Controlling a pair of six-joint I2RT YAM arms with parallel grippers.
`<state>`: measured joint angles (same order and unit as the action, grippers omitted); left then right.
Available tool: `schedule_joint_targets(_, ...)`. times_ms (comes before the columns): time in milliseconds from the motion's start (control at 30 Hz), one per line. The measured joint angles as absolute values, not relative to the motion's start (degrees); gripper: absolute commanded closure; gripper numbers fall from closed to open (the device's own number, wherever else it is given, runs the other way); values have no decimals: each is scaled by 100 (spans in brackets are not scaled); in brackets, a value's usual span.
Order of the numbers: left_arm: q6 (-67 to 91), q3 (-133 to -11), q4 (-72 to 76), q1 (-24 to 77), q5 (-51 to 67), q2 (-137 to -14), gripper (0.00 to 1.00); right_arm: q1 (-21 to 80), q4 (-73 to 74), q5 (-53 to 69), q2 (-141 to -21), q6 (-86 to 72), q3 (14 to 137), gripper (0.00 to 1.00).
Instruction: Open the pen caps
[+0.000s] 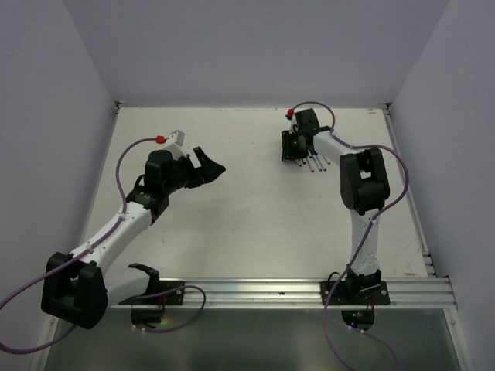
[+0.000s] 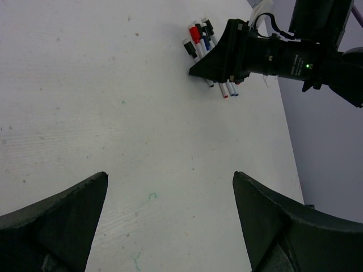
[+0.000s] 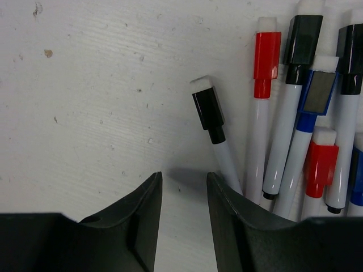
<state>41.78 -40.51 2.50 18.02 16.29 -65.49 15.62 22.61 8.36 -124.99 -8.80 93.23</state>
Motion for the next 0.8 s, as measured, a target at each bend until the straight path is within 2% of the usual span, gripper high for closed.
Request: schedule_joint_targets(800, 4180, -4036, 375, 1800, 1796, -6670, 6, 1459, 2602, 698, -12466, -666, 9751, 60)
